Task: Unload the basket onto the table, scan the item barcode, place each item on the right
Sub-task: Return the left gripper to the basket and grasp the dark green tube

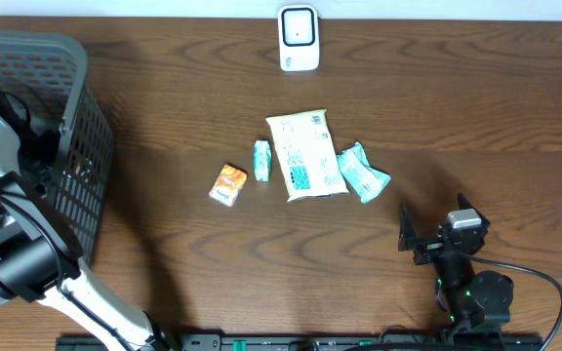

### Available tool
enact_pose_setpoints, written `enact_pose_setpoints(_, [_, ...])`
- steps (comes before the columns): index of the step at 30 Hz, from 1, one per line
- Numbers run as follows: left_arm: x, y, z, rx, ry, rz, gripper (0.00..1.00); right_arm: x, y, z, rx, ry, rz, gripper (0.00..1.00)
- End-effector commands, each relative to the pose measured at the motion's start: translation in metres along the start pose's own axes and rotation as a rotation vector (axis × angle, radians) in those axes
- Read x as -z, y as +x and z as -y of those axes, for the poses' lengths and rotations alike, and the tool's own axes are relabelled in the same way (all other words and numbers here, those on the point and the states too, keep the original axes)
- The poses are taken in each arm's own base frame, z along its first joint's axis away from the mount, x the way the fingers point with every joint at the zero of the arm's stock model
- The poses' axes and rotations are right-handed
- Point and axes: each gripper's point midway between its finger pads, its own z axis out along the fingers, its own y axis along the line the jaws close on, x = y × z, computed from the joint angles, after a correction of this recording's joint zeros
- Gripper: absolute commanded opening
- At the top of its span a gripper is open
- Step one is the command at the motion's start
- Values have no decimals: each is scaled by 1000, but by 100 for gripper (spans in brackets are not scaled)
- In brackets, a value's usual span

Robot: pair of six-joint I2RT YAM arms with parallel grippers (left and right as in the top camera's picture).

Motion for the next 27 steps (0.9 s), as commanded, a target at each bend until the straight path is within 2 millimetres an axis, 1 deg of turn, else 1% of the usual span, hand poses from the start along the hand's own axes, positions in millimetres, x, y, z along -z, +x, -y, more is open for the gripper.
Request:
enact_pose_setpoints(1, [-15,11,-1,-57,-30,-35,97,0,1,-1,13,-2,0,99])
enact_pose_setpoints(3, [-19,14,0,-64,-30,-39,96,0,1,-1,13,-1,0,99])
enact_pose_setpoints(4, [-22,15,1,-68,-29,-40,93,0,1,-1,13,-1,0,99])
enact_pose_setpoints(8, [-29,22,5,-82,-30,-47,86,0,1,-1,13,-1,0,99])
enact_pose_setpoints(12, [-30,23,8,-90,-29,-47,78,0,1,-1,13,-1,0,99])
enact_pose_setpoints(16, [-30,22,8,-89,-29,-44,64,0,1,-1,12,-1,0,99])
enact_pose_setpoints(20, [-30,20,9,-90,-26,-36,48,0,1,-1,12,-1,0,99])
enact_pose_setpoints(22, [-29,20,9,-90,-26,-33,43,0,1,-1,12,-1,0,99])
enact_pose_setpoints(23, [-28,19,9,-90,-25,-29,39,0,1,-1,12,-1,0,99])
enact_pose_setpoints(27, [-16,14,12,-88,-17,1,29,0,1,-1,12,-2,0,99])
